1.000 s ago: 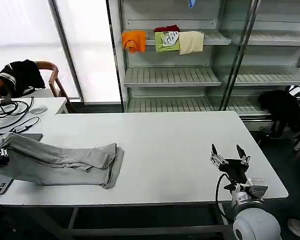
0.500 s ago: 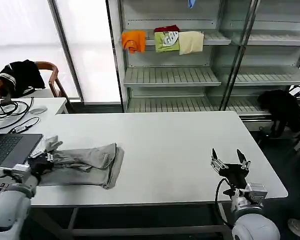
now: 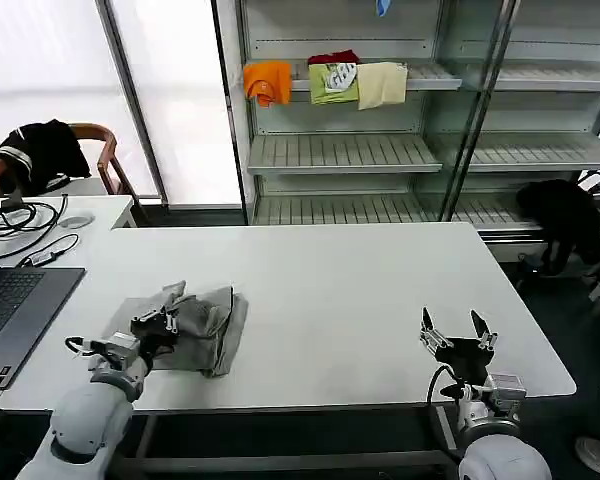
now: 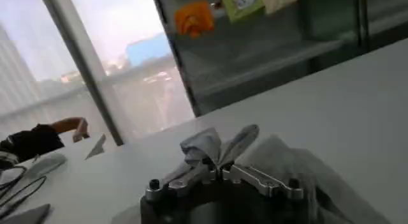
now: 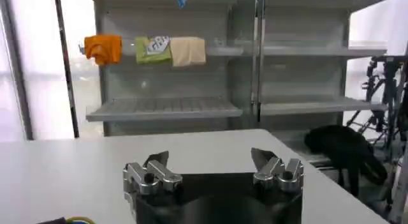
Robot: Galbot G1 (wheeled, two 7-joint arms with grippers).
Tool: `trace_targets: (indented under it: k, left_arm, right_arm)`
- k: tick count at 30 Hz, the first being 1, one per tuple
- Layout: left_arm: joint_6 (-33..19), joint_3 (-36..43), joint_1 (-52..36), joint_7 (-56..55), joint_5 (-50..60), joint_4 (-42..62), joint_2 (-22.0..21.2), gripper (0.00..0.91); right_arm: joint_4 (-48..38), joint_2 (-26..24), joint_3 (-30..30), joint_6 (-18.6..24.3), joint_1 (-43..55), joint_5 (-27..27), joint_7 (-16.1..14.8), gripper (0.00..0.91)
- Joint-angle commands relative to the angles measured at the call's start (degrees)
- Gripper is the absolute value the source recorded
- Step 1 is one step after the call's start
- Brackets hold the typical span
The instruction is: Fold and organize the clothes.
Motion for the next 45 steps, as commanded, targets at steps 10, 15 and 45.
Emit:
trace_targets:
  k: [10,15,45]
  left_arm:
    - [2.3,8.4,-5.4,-1.0,-1.9,1.7,-1.7,0.363]
    - [0.1,9.0,-4.8,-0.9,-3.1,2.6,-3.5,0.907]
    - [0.6,-11.5,0.2,-14.8,-46.6,-4.7,1.6,0.907]
  right_arm:
    - [-1.1,1.1,-1.4,1.2,-1.7,-1.6,0.0,0.907]
    - [-1.0,1.3,-1.9,1.1,-1.1,-1.8,-0.1,0.907]
    - [-4.6,-2.3,-7.3,1.0,6.4,-0.3,-0.2,0.907]
